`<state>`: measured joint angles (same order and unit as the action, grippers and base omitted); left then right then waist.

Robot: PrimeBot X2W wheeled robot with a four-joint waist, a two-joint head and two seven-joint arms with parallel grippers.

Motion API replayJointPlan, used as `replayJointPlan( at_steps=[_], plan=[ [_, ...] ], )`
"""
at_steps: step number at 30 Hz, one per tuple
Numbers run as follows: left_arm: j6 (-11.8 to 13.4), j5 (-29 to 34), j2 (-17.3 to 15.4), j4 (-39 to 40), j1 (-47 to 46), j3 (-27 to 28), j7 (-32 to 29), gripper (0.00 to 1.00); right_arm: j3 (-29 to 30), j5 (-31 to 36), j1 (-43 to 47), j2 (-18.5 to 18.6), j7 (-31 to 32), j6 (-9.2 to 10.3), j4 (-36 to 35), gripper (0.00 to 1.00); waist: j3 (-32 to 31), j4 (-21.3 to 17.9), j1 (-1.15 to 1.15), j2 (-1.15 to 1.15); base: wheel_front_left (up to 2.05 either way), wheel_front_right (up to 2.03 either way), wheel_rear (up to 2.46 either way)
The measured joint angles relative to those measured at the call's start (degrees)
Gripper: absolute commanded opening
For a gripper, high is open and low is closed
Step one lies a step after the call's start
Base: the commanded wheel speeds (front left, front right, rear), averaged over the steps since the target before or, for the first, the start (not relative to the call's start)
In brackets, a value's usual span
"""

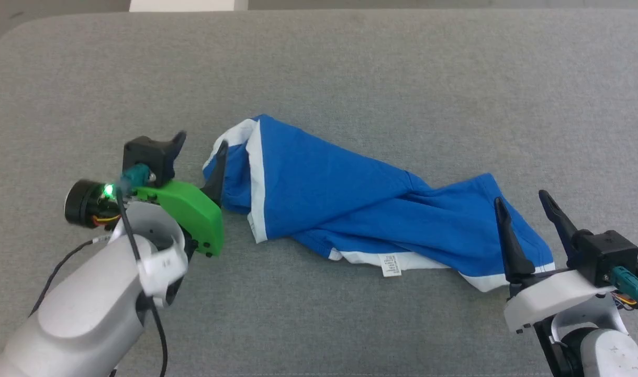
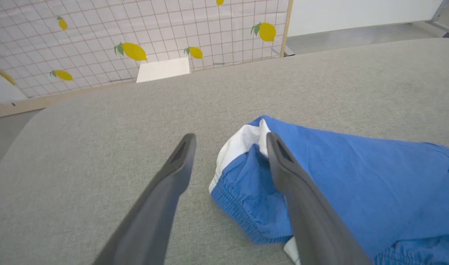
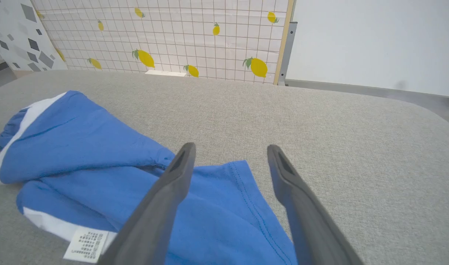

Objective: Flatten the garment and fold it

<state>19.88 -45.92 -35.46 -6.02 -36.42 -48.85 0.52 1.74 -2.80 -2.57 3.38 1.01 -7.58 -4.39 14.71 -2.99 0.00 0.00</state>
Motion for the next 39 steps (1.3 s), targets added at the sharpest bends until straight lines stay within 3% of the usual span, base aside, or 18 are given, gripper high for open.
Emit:
replayJointPlan(
  at_steps=[4,9,15,19,27,39],
  plan=[
    [-0.7,4.4,-0.1,1.3,1.0,0.0,9.4,1.0,-1.1,-0.9,0.1,1.1,0.6,0.0,0.0,1.0,-1.3,0.8,0.0,0.0,0.0,0.0,0.0],
    [1.0,7.4,-0.5,3.2,6.3,0.7,13.5,1.0,-5.0,-2.7,0.3,4.4,2.5,0.0,-0.4,1.0,-2.7,2.7,0.0,0.0,0.0,0.0,0.0],
    [3.6,8.4,1.4,6.3,13.7,4.1,14.1,1.0,-15.4,-8.0,-2.4,13.7,9.7,0.0,-1.7,1.0,-3.4,6.5,0.0,0.0,0.0,0.0,0.0],
    [3.8,9.0,3.9,7.0,17.1,7.8,14.2,1.0,-22.8,-13.1,-8.4,21.0,15.3,0.0,-1.6,1.0,-3.5,9.4,0.0,0.0,0.0,0.0,0.0],
    [-0.7,12.5,9.0,7.4,19.9,13.8,14.2,1.0,-38.2,-21.4,-20.6,30.1,21.5,0.0,3.0,1.0,-3.6,15.6,0.0,0.0,0.0,0.0,0.0],
    [-5.4,17.3,14.4,5.5,21.6,17.1,14.2,1.0,-51.6,-25.7,-31.8,35.5,21.2,0.0,14.8,1.0,-2.4,22.6,0.0,0.0,0.0,0.0,0.0]
  ],
)
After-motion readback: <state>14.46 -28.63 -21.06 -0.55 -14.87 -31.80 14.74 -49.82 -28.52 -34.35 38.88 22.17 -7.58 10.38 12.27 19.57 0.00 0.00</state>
